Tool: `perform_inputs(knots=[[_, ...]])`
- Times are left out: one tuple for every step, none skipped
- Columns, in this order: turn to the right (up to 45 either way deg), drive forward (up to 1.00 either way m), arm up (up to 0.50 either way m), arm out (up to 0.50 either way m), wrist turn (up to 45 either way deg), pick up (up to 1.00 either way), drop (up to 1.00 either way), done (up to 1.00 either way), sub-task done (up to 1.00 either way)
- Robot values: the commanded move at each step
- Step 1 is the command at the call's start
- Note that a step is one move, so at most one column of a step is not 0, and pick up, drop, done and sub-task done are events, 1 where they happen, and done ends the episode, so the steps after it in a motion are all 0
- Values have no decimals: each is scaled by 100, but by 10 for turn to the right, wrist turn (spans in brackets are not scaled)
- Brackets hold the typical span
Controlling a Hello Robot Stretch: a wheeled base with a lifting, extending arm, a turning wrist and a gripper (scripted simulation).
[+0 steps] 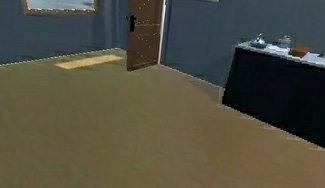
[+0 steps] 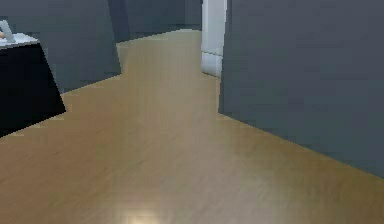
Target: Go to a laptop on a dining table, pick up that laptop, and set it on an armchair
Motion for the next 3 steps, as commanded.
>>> perform_inputs(knots=[[0, 30, 0, 0, 0, 0, 0, 0, 0], [-180, 0, 0, 0, 0, 0, 0, 0, 0], [0, 100, 0, 0, 0, 0, 0, 0, 0]])
